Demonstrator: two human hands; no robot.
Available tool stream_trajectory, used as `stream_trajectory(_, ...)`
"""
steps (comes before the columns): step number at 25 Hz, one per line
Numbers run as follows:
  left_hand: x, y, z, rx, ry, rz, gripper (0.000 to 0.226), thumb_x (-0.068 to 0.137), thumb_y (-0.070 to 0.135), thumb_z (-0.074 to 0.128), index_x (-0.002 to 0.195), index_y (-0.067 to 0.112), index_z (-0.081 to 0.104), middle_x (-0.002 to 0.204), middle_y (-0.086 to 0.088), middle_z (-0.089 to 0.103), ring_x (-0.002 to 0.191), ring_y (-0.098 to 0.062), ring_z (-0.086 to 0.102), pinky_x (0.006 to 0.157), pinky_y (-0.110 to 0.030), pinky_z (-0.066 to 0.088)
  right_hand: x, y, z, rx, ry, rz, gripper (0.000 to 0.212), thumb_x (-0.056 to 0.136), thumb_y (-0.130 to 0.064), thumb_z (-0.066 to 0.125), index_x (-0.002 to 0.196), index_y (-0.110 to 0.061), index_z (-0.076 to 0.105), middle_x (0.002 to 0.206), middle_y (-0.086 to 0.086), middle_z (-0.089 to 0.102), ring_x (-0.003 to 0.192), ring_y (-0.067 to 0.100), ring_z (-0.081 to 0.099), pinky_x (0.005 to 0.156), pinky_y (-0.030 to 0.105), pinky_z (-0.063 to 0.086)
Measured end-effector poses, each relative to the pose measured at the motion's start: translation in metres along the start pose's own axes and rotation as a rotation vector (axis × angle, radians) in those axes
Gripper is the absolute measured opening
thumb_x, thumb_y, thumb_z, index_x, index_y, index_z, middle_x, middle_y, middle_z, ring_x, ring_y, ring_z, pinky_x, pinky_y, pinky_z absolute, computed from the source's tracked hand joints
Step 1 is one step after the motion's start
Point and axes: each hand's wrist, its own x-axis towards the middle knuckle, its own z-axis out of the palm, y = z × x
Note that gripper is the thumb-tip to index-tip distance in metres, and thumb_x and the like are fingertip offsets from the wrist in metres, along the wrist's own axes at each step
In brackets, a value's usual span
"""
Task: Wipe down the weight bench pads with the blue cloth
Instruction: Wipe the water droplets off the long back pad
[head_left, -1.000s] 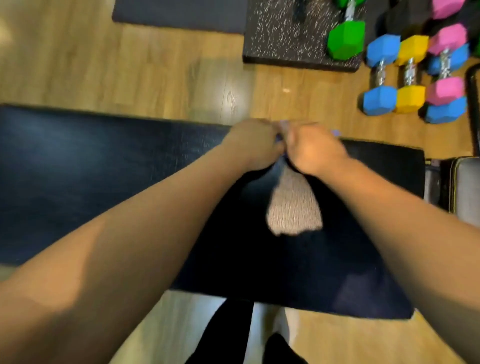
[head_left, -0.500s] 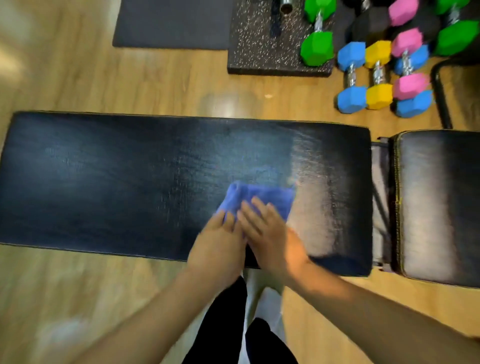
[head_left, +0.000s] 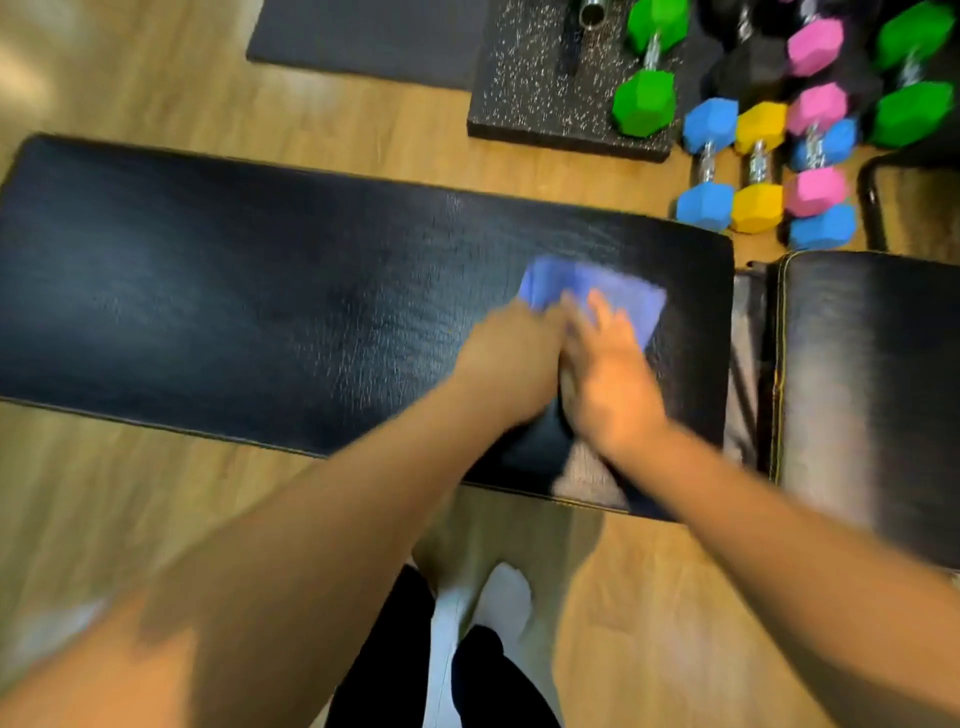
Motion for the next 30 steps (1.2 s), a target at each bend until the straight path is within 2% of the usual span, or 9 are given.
stream_trajectory(3, -0.088, 0.023, 0.028, -0.004, -0.248, 0.107, 0.031, 0.075, 0.033, 0.065, 0.103, 0.019, 0.061, 0.075, -0.005, 0.067, 0.066, -0.028, 0.065, 0.051, -0.029, 0.042, -0.113, -0.021, 0.009, -0.051, -0.150, -0.246, 0.054, 0.079, -0.019, 0.044, 0.133, -0.017, 0.049, 0.150, 0.006, 0.039, 0.142, 0.030, 0.024, 0.112, 0.048, 0.024)
stream_trajectory(5, -0.077, 0.032, 0.043, -0.032, -0.098, 0.143, 0.030, 0.060, 0.034, 0.078, 0.082, 0.018, 0.067, 0.066, -0.003, 0.065, 0.058, -0.022, 0.062, 0.048, -0.026, 0.043, -0.109, 0.010, 0.003, -0.024, -0.133, -0.283, 0.049, 0.084, -0.022, 0.041, 0.132, -0.019, 0.045, 0.149, 0.004, 0.040, 0.141, 0.027, 0.027, 0.110, 0.047, 0.026)
stream_trajectory(7, -0.020, 0.038, 0.036, -0.028, 0.062, 0.146, 0.020, 0.081, 0.026, 0.062, 0.096, 0.012, 0.064, 0.097, -0.008, 0.063, 0.090, -0.027, 0.060, 0.068, -0.033, 0.045, -0.055, 0.051, -0.005, -0.090, -0.034, -0.210, 0.052, 0.088, -0.025, 0.035, 0.139, -0.017, 0.041, 0.151, 0.007, 0.036, 0.141, 0.030, 0.027, 0.114, 0.048, 0.023)
stream_trajectory(11, 0.087, 0.021, 0.015, 0.096, 0.203, 0.071, 0.046, 0.092, 0.018, 0.040, 0.138, 0.012, 0.041, 0.151, -0.005, 0.031, 0.145, -0.028, 0.012, 0.115, -0.048, 0.017, 0.076, 0.086, -0.032, -0.073, -0.070, 0.044, 0.063, 0.086, -0.032, 0.026, 0.147, -0.019, 0.032, 0.157, 0.009, 0.023, 0.145, 0.035, 0.014, 0.116, 0.056, 0.020)
stream_trajectory(14, 0.051, -0.002, 0.020, 0.040, 0.193, 0.063, 0.044, 0.089, 0.020, 0.043, 0.131, 0.014, 0.050, 0.140, -0.006, 0.046, 0.139, -0.028, 0.027, 0.112, -0.050, 0.025, 0.068, 0.034, -0.026, -0.030, 0.010, 0.110, 0.067, 0.079, -0.028, 0.028, 0.146, -0.020, 0.033, 0.157, 0.008, 0.023, 0.145, 0.036, 0.013, 0.115, 0.054, 0.014)
stream_trajectory(19, -0.116, -0.065, 0.052, -0.202, 0.242, -0.004, 0.023, 0.072, 0.029, 0.057, 0.087, 0.021, 0.072, 0.090, 0.001, 0.069, 0.100, -0.025, 0.064, 0.080, -0.035, 0.051, -0.045, -0.109, 0.035, 0.089, -0.075, -0.236, 0.054, 0.079, -0.031, 0.038, 0.132, -0.022, 0.046, 0.145, -0.002, 0.042, 0.139, 0.029, 0.026, 0.111, 0.046, 0.018)
stream_trajectory(22, -0.105, -0.104, 0.071, -0.177, 0.300, -0.041, 0.029, 0.082, 0.024, 0.052, 0.099, 0.012, 0.073, 0.108, -0.006, 0.069, 0.109, -0.026, 0.063, 0.093, -0.034, 0.045, -0.008, -0.119, 0.033, -0.019, -0.098, -0.342, 0.055, 0.078, -0.028, 0.037, 0.132, -0.023, 0.050, 0.138, -0.002, 0.055, 0.133, 0.027, 0.040, 0.111, 0.044, 0.018)
stream_trajectory(25, -0.023, -0.128, 0.051, -0.097, 0.299, -0.120, 0.043, 0.096, 0.022, 0.034, 0.134, 0.007, 0.049, 0.147, -0.011, 0.042, 0.135, -0.026, 0.040, 0.113, -0.036, 0.030, 0.085, -0.111, 0.011, -0.120, -0.022, -0.250, 0.053, 0.088, -0.023, 0.033, 0.139, -0.021, 0.046, 0.148, 0.002, 0.043, 0.138, 0.030, 0.036, 0.113, 0.051, 0.024)
stream_trajectory(30, 0.038, -0.175, 0.012, -0.170, 0.239, -0.082, 0.040, 0.094, 0.012, 0.040, 0.133, 0.006, 0.045, 0.150, -0.011, 0.033, 0.122, -0.033, 0.052, 0.097, -0.044, 0.045, 0.160, -0.125, 0.001, 0.018, -0.127, -0.035, 0.064, 0.090, -0.016, 0.041, 0.151, -0.022, 0.019, 0.160, 0.002, 0.012, 0.147, 0.033, 0.003, 0.118, 0.054, 0.006)
